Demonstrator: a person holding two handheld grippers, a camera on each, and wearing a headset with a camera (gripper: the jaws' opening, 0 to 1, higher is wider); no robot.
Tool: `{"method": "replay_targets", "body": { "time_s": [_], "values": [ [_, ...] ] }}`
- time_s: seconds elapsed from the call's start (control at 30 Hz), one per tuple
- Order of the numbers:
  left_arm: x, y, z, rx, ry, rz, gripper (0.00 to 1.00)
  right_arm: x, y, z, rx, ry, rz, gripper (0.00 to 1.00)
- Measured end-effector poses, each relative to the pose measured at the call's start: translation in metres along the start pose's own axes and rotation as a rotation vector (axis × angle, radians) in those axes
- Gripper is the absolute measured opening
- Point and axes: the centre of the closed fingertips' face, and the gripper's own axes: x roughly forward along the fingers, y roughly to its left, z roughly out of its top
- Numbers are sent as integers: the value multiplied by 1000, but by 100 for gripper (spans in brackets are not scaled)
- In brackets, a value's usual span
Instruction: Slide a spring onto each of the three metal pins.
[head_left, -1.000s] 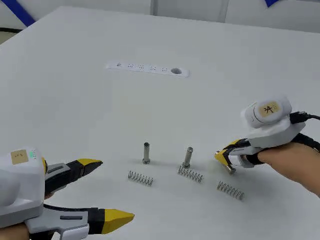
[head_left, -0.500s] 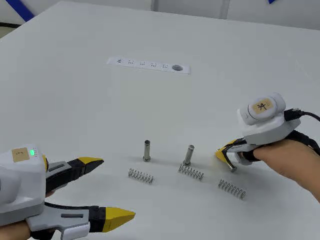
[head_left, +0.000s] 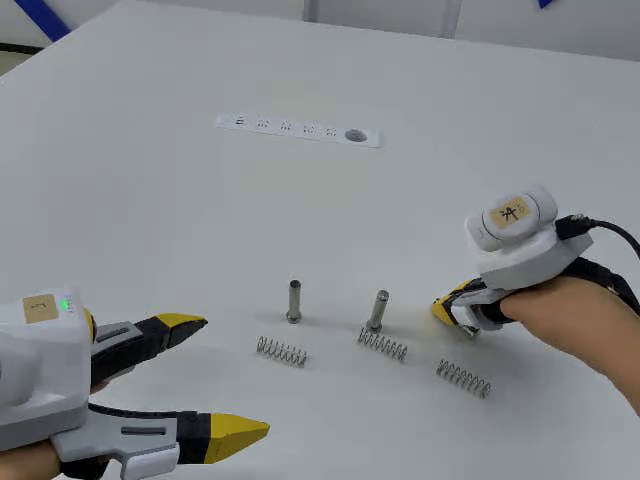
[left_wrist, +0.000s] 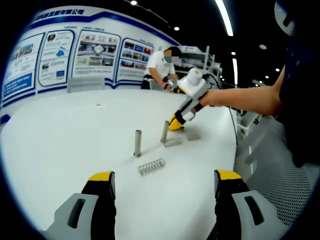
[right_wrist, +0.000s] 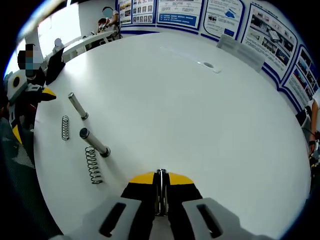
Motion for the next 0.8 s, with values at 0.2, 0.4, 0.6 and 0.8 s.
{"method": "replay_targets", "body": {
  "time_s": [0.2, 0.4, 0.6, 0.8],
  "values": [
    [-2, 0, 1, 7, 4, 0, 82, -1, -1, -1, 31, -21, -2, 9],
    [-4, 2, 3, 9, 0, 7, 82, -12, 6, 1, 37, -53, 5, 9],
    [-3, -1, 7, 21, -3, 0, 82, -27, 5, 4, 40, -87, -6, 9],
    [-2, -3, 10, 31, -6, -6, 82, -35, 3, 3, 49, -107, -11, 9]
  ]
}}
